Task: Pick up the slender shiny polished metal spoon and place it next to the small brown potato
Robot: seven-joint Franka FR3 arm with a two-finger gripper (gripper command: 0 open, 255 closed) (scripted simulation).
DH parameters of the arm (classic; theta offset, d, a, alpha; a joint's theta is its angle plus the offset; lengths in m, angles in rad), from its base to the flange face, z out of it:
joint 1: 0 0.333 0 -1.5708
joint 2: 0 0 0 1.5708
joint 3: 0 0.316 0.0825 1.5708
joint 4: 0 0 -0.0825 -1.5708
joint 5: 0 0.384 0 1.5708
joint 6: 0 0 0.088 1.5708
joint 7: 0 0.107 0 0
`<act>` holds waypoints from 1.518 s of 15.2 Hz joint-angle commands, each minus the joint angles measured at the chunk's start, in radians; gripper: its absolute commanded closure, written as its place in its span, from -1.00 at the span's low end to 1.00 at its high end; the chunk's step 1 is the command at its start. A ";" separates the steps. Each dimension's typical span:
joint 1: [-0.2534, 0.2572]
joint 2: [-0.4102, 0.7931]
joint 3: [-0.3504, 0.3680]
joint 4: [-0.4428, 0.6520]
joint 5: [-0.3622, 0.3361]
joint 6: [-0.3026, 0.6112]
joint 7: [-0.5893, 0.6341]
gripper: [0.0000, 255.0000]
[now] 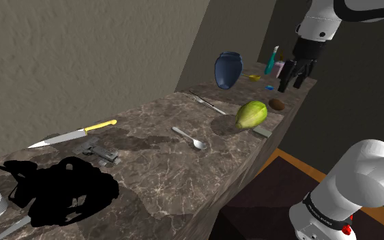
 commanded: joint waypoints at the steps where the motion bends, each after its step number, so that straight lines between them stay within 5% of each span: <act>1: 0.000 0.000 0.000 0.000 0.000 0.000 0.000 -1.00; 12: 0.063 0.159 0.113 -0.162 0.102 0.409 0.109 -1.00; 23: 0.109 0.484 0.233 -0.142 0.143 0.811 0.215 -1.00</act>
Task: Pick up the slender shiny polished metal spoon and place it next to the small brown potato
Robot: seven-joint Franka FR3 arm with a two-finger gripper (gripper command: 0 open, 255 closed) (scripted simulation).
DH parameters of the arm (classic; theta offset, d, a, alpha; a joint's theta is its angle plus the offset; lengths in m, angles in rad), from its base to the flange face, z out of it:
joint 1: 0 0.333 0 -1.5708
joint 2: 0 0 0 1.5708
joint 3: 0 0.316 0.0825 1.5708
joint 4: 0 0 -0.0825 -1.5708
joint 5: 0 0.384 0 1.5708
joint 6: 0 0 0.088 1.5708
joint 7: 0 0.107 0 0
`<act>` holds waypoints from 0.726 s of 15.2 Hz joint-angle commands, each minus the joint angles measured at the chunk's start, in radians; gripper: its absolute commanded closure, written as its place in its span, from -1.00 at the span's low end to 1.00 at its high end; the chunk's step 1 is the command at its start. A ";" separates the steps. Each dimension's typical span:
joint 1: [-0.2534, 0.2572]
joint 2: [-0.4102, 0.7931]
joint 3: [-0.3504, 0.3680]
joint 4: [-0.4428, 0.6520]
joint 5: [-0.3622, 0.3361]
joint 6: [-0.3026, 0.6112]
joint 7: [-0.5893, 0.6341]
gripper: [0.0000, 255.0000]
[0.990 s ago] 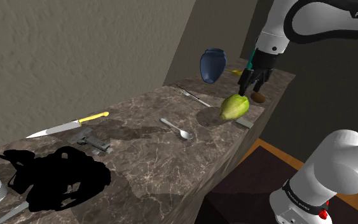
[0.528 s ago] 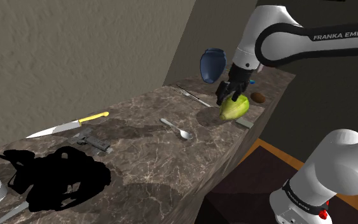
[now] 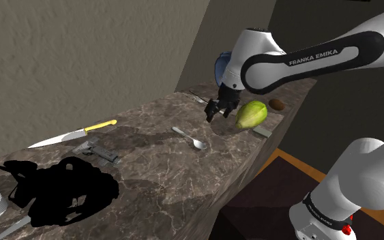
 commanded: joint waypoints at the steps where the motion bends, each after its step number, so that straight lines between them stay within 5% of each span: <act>1: 0.007 0.064 0.025 0.013 -0.002 0.071 0.027 -1.00; 11: 0.018 0.377 0.096 0.148 -0.105 0.312 0.164 -1.00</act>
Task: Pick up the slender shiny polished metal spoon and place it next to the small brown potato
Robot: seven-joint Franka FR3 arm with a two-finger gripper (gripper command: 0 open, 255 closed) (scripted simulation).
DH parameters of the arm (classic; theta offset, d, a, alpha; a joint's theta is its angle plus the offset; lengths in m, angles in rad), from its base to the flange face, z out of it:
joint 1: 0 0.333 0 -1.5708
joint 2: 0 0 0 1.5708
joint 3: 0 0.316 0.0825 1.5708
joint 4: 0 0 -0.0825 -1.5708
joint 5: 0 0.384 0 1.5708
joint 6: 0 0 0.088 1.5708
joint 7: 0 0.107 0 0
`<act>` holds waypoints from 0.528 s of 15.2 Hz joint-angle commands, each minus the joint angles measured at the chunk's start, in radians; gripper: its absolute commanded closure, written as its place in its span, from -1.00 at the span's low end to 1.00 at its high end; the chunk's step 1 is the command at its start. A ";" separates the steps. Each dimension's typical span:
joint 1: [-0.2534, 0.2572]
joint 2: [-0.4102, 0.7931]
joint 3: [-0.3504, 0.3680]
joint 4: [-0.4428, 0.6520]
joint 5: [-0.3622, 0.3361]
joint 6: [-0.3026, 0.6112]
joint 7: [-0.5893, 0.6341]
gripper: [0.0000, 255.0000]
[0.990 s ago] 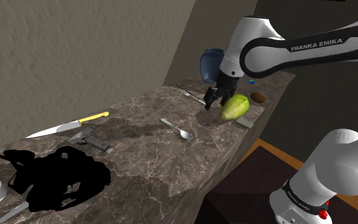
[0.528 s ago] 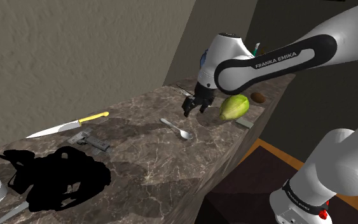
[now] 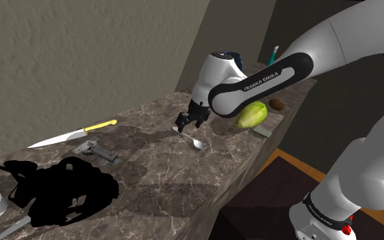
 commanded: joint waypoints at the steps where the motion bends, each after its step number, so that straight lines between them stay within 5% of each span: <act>1: 0.000 0.031 0.001 0.006 -0.015 0.027 0.011 -1.00; 8: 0.002 0.091 -0.002 0.010 -0.045 0.081 0.033 -1.00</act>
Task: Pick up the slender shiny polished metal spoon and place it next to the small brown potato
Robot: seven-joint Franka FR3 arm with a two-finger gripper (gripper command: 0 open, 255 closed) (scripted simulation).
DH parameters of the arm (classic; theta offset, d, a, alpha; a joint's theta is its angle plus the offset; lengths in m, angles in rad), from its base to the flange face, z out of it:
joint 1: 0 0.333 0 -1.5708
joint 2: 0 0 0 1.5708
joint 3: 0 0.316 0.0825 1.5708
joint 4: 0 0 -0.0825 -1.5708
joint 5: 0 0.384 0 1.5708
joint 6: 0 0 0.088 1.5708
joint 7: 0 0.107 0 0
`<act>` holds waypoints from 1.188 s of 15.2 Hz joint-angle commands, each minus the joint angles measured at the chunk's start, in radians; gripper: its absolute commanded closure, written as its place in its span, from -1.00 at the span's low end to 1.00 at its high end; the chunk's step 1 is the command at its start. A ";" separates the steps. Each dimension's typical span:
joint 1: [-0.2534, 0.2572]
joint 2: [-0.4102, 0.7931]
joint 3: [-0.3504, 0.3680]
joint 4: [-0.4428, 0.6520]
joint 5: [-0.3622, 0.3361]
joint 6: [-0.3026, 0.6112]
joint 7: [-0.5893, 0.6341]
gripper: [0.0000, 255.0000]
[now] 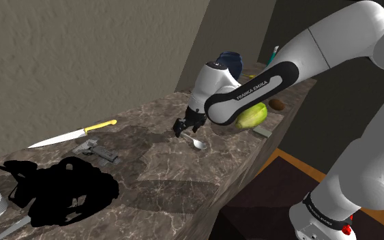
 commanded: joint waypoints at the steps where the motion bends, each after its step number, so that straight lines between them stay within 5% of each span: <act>1: 0.000 0.003 0.000 0.000 -0.002 0.003 0.001 -1.00; 5: 0.000 0.003 0.000 0.000 -0.002 0.003 0.001 -1.00; 6: 0.000 0.003 0.000 0.000 -0.002 0.003 0.001 1.00; 18: -0.001 -0.027 0.002 0.012 0.014 -0.037 -0.010 1.00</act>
